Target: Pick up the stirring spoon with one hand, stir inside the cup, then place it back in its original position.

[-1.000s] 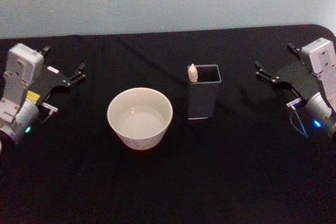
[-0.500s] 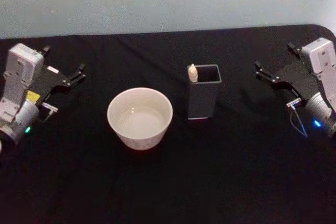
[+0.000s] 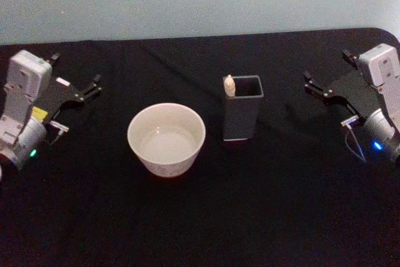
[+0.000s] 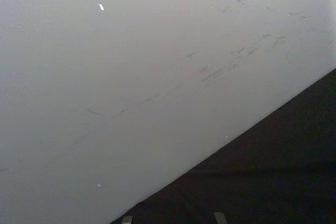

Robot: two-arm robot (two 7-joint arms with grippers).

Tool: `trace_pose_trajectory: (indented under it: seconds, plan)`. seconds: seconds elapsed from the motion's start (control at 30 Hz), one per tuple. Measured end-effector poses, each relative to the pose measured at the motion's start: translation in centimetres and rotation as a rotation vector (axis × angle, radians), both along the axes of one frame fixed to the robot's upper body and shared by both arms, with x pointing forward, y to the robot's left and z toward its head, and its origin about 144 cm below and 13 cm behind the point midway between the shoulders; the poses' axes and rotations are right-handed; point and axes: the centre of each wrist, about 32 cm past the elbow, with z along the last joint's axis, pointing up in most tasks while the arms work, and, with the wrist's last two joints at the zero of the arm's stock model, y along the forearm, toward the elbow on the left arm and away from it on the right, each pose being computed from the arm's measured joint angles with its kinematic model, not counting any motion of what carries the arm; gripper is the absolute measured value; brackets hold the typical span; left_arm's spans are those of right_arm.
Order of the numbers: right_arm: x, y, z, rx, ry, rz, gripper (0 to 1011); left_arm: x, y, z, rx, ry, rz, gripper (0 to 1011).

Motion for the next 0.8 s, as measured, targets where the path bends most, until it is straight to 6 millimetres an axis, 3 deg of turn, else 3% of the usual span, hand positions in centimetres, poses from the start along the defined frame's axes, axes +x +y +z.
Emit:
trace_pose_trajectory:
  seconds: [0.8]
  plan:
    - [0.0,0.0,0.0,0.0,0.0,0.0,1000,0.0,0.0,0.0,0.0,0.0,0.0,1001]
